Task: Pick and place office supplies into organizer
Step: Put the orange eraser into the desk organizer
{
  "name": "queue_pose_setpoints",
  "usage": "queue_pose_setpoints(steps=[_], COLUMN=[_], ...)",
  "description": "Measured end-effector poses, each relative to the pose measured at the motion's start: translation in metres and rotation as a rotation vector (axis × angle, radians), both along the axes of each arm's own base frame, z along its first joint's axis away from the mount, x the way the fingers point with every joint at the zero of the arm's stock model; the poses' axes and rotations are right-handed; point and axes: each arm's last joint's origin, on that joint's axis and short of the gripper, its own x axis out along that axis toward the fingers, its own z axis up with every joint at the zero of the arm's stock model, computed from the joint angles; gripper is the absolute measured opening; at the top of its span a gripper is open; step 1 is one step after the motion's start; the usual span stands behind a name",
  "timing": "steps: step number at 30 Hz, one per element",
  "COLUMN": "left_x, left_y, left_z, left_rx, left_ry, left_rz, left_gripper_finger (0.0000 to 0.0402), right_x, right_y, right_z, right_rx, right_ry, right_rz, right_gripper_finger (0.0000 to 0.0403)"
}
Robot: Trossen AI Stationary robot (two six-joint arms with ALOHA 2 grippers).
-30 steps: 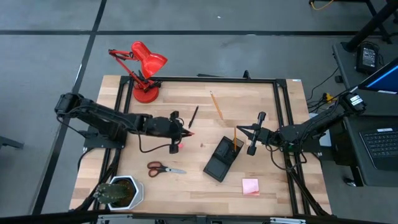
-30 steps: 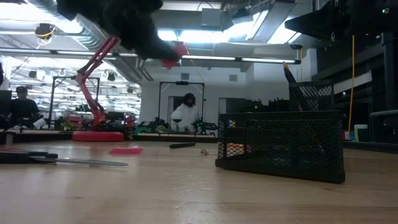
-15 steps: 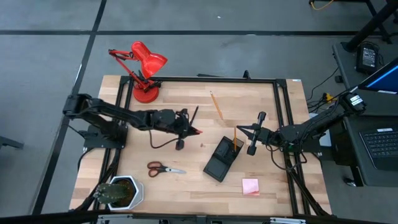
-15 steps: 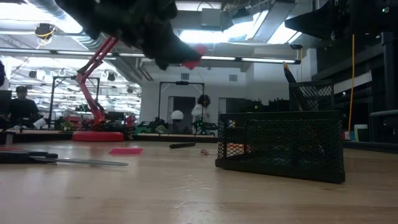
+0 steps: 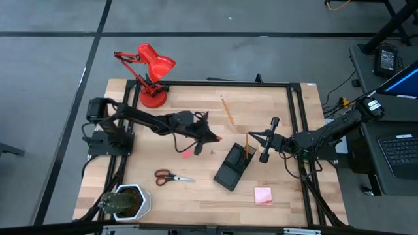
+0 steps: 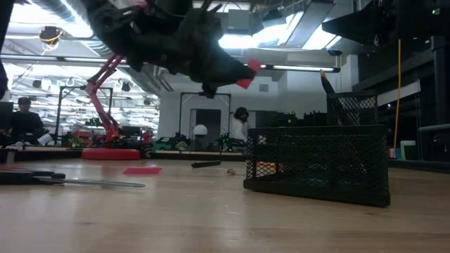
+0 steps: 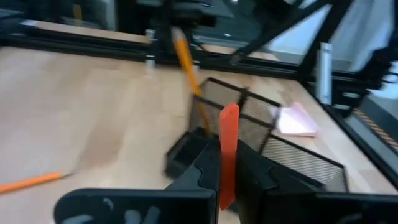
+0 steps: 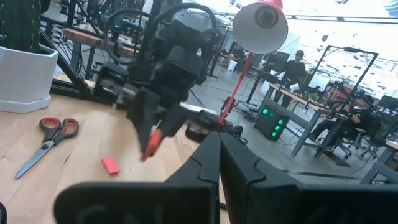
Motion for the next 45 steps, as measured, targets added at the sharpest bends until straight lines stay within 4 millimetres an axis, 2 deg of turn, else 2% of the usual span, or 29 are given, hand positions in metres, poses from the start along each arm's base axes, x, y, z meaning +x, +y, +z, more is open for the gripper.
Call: queue_pose_setpoints(steps=[9, 19, 24, 35, 45], left_x=[0.041, 0.072, 0.076, 0.076, 0.082], left_y=[-0.006, -0.014, -0.013, -0.012, -0.012], left_z=[-0.013, -0.027, -0.041, -0.043, -0.057], left_rx=[-0.017, -0.043, -0.047, -0.042, -0.065], left_ry=[0.083, 0.118, 0.164, 0.175, 0.165], left_rz=[-0.093, -0.177, -0.174, -0.158, -0.149], left_gripper_finger=[0.0015, 0.0015, 0.0015, 0.0016, 0.0016], right_x=[0.000, 0.000, 0.000, 0.000, 0.000], right_y=[0.000, 0.000, 0.000, 0.000, 0.000], right_z=[0.000, 0.000, 0.001, 0.001, 0.001], right_rx=[-0.008, -0.039, -0.051, -0.051, -0.048], right_ry=[0.003, 0.011, 0.009, 0.009, 0.004], right_rz=[-0.001, -0.004, -0.005, -0.005, -0.005], right_gripper_finger=[0.0012, 0.0012, 0.0012, 0.0012, 0.0012])
